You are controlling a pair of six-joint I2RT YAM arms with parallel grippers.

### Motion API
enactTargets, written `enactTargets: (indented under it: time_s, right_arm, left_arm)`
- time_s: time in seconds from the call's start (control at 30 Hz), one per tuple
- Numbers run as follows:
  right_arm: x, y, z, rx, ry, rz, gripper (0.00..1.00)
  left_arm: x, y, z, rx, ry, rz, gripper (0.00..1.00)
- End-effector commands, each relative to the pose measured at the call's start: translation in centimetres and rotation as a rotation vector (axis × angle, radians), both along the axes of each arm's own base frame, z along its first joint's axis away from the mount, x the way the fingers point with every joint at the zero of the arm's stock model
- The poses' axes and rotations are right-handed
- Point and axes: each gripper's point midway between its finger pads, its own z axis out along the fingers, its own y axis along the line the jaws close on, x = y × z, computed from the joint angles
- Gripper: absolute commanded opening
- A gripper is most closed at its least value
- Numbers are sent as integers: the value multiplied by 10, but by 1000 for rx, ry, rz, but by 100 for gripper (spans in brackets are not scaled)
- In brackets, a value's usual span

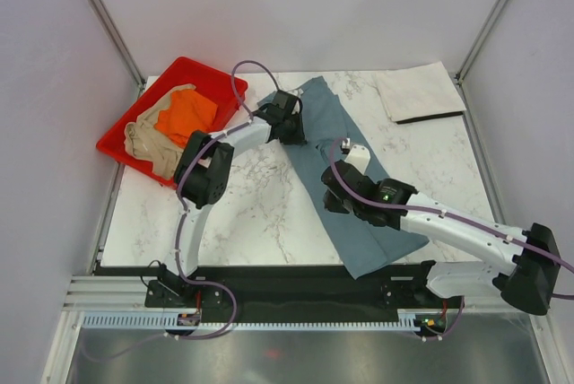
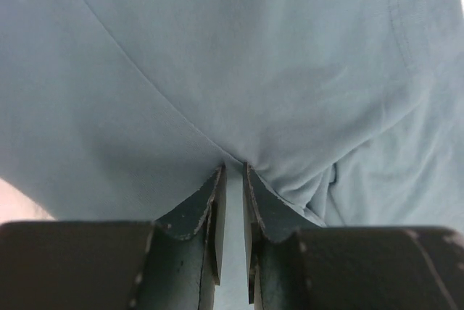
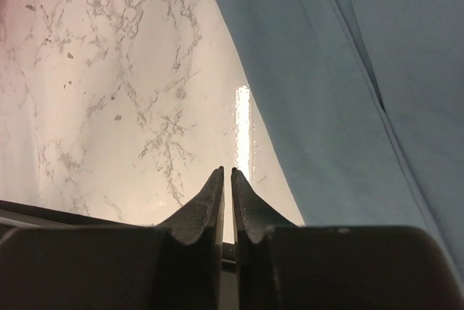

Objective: Fold and stack the t-shirts
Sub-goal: Fold the tshirt

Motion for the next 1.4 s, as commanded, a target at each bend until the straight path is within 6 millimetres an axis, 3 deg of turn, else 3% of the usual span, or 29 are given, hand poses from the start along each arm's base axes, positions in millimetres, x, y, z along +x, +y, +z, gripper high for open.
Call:
enactTargets:
  time_s: [0.0,0.2,0.27,0.37,0.5,0.53,0.6,0.63,0.67,0.7,0.73,0.77,0.8,0.83,0.9,0.93,1.0,1.03,1.13,1.17,1.2,1.37]
  right_arm:
    - [7,-20,18,-59,-86,-20,15]
    - [5,-48,20,-75,-152,-70,15]
    - [2,-55,19,-79,-162,-77,16]
    - [-1,-62,14,-91,-158,-81,16]
    - [-7,-65,16,-79,-145,-71,16]
    - [-8,-64,22,-69,-147,-67,16]
    - [-9,-66,35,-48,-164,-62,16]
    - [-10,-66,45,-42,-175,-49,17]
    - [-12,-66,53,-22,-183,-38,17]
    - [-13,-66,59,-11,-191,-28,18]
    - [-14,-67,68,-1,-201,-22,18]
    - [-16,-70,77,18,-217,-27,18]
    - [-17,-74,82,22,-225,-30,18]
    - [-20,-78,93,37,-241,-26,18]
    - [-25,-84,105,56,-260,-17,18]
    - [-28,-90,114,74,-283,-16,18]
    - [-31,-103,126,78,-316,-34,18]
    - [-34,-111,135,99,-341,-48,17]
    - [-39,-128,154,125,-387,-77,17]
    - [-39,-131,157,129,-395,-85,17]
    - [-40,-133,157,128,-397,-89,17]
    - [-45,-133,136,121,-350,-85,17]
  left_arm:
    - [22,-12,-3,-11,-49,-20,23]
    - [43,-36,-11,-48,-81,-120,25]
    - [53,-41,3,-59,-128,-148,26]
    - [52,-48,32,-93,-170,-197,28]
    - [26,-47,87,-167,-189,-227,30]
    - [11,-41,105,-181,-188,-222,32]
    - [-11,-38,120,-194,-183,-230,33]
    - [-28,-37,150,-210,-217,-227,33]
    - [-52,-31,126,-184,-151,-214,32]
    - [-66,-30,123,-169,-142,-219,32]
    - [-100,-32,104,-145,-87,-247,31]
    - [-119,-33,114,-168,-78,-236,30]
    - [-135,-37,111,-173,-64,-250,28]
    - [-170,-44,93,-160,-1,-279,27]
    - [-207,-58,94,-191,21,-342,26]
    - [-239,-66,80,-175,63,-386,25]
    - [-263,-80,82,-210,36,-410,22]
    - [-292,-85,69,-217,86,-441,20]
    - [-329,-100,50,-251,153,-489,17]
    - [-333,-106,48,-259,147,-499,16]
    - [-337,-108,33,-230,164,-497,16]
    - [-346,-114,15,-191,179,-512,16]
